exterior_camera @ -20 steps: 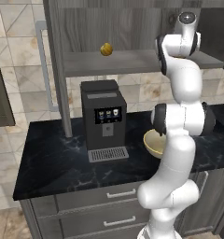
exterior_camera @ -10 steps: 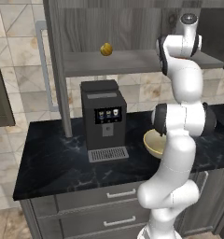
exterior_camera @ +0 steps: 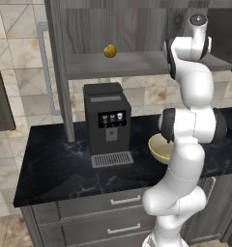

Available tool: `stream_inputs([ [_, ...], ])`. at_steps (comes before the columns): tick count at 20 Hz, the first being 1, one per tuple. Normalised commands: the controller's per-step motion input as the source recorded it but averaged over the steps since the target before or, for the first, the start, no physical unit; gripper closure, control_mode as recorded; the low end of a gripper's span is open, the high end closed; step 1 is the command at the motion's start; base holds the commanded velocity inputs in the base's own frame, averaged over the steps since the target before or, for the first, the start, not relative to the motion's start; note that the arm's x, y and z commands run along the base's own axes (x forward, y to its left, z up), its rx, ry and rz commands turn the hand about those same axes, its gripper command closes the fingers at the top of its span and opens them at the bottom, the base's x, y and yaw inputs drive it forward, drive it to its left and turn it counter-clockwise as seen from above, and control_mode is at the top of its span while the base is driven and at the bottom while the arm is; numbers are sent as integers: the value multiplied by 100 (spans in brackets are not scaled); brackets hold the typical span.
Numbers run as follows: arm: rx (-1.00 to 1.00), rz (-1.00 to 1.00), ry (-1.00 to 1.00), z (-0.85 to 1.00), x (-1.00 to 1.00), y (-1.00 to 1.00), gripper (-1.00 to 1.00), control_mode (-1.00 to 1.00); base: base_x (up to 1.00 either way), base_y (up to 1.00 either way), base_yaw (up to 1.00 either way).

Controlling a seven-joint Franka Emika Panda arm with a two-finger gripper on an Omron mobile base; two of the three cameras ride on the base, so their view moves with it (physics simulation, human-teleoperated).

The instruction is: Pick the mango from the cabinet and place it in the bowl. Then pick the bowl and place it in the sink. Then turn on the sink facuet.

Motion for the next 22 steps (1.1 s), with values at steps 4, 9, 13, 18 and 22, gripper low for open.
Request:
stream_inputs([
  [4, 0, 0, 0, -6, -33, 0, 100, -100, 0, 0, 0],
  [9, 0, 1, -10, 0, -94, 7, 100, -100, 0, 0, 0],
  [13, 0, 3, -11, 0, -100, 9, 100, -100, 0, 0, 0],
  [18, 0, 5, -10, -2, -100, 12, 100, -100, 0, 0, 0],
  [22, 0, 8, -4, 0, -100, 16, 100, -100, 0, 0, 0],
])
